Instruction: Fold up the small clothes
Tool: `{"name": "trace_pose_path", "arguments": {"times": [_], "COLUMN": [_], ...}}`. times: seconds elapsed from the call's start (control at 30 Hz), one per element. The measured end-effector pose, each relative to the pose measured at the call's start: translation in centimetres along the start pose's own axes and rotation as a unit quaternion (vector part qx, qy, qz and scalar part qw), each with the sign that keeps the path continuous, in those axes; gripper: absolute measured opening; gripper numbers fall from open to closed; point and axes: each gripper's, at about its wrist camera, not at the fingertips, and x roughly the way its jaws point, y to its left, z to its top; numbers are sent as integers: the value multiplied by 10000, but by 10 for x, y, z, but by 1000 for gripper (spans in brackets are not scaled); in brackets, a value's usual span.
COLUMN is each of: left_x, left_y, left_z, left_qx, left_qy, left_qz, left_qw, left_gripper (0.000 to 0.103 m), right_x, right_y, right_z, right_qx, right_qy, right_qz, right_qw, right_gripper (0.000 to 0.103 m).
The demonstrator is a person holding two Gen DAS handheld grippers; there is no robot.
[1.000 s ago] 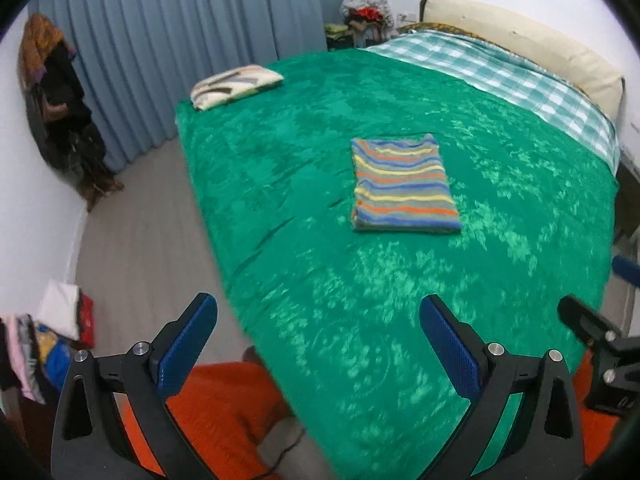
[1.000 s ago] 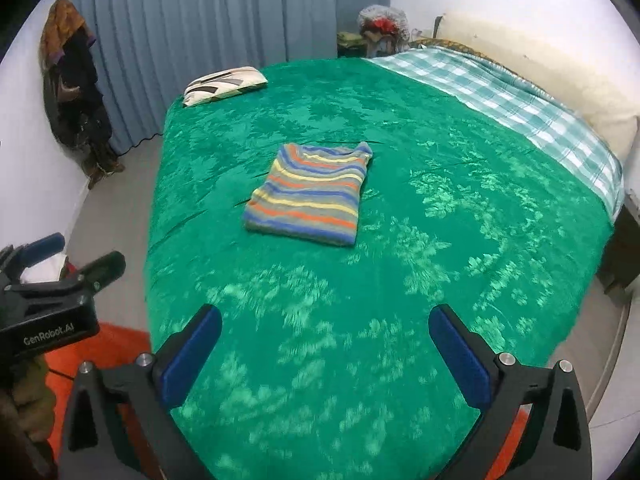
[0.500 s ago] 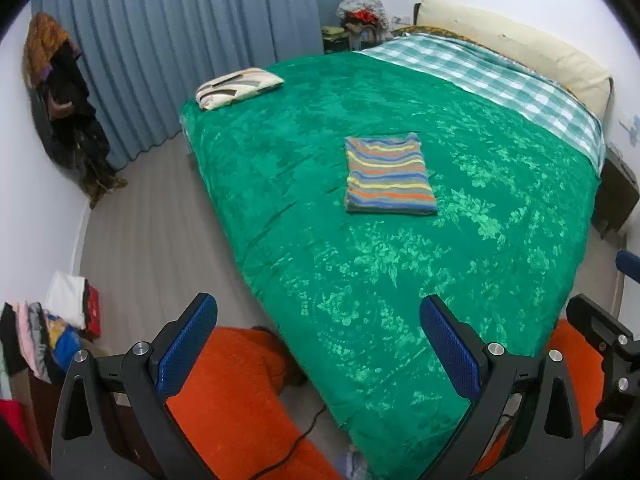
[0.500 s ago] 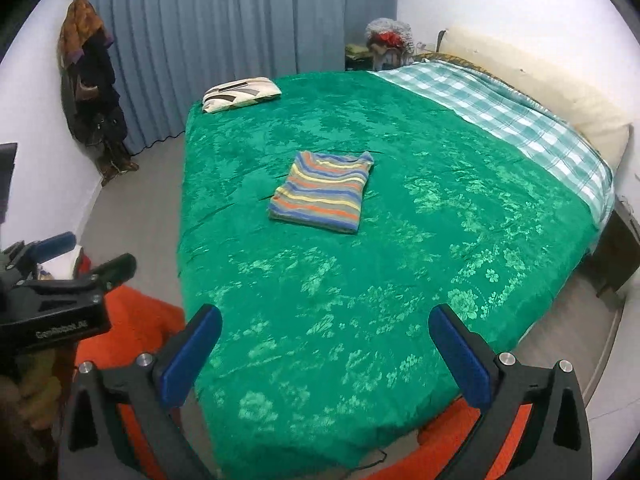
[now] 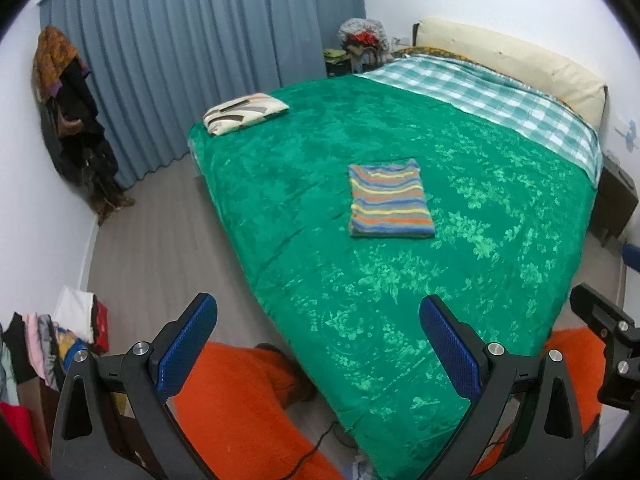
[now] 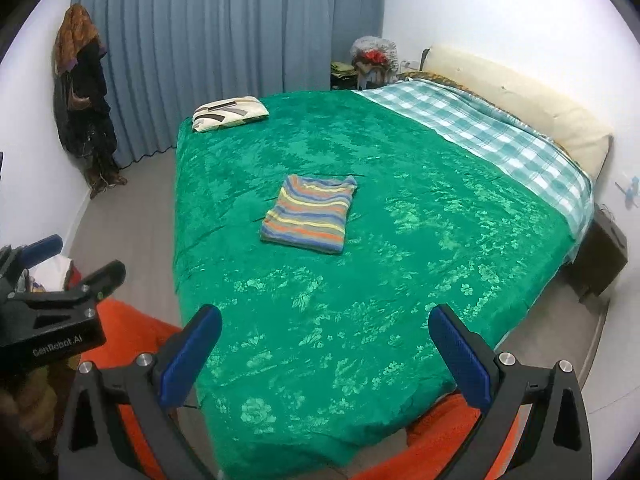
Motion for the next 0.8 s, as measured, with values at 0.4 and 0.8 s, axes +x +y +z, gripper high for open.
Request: {"name": "trace_pose_path", "arguments": {"times": [0.4, 0.8], "left_x": [-20, -42], "left_y": [-7, -7], "left_z": [-7, -14], "left_qx": [60, 75], "left_qy": [-58, -222], "left_qz": [-108, -98], "left_qw": [9999, 9997], "left_gripper": [102, 102], "right_x": [-20, -42], "right_y": [-7, -1], "right_z": [-10, -24], "right_qx": [105, 58], "right_qy": [-92, -200], "right_qz": [-258, -202], "right_qw": [9996, 9996], "right_gripper": [102, 102]}}
